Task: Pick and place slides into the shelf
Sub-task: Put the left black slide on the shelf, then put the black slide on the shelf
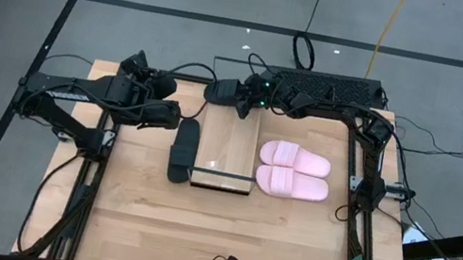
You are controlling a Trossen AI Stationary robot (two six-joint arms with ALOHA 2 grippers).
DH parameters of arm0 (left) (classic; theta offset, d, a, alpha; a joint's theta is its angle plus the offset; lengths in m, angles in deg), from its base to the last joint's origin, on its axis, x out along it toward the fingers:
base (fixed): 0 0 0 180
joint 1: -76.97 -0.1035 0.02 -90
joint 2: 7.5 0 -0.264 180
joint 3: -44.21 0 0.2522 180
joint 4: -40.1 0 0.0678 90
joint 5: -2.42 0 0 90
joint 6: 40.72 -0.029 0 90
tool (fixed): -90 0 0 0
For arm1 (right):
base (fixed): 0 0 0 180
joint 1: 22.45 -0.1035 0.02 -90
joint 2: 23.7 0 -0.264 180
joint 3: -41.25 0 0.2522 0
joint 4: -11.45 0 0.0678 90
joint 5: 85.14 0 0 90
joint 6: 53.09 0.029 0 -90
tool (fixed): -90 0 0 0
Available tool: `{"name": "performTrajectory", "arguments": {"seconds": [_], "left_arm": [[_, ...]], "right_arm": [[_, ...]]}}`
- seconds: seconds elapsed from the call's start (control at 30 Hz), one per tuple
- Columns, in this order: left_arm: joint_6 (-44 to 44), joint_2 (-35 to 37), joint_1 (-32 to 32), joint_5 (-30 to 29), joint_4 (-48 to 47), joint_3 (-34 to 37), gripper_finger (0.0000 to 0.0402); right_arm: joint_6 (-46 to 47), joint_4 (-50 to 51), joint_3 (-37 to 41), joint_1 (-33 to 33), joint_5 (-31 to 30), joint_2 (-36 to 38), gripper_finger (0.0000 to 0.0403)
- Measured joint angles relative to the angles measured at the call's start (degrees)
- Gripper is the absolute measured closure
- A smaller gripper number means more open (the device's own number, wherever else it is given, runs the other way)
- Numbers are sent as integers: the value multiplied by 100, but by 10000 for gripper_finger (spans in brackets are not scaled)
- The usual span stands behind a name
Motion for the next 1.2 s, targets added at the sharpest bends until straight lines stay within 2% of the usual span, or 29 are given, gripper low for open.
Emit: {"name": "performTrajectory", "arguments": {"seconds": [0.23,0.4,0.93,1.2], "left_arm": [[0,1,1,0,0,0,371],[3,0,2,0,11,0,371],[2,1,2,11,15,0,371],[0,1,0,155,15,0,371]], "right_arm": [[142,28,0,8,-14,0,166],[120,70,0,8,-14,4,148],[63,237,7,20,-15,304,145],[-49,885,7,21,-8,504,145]]}}
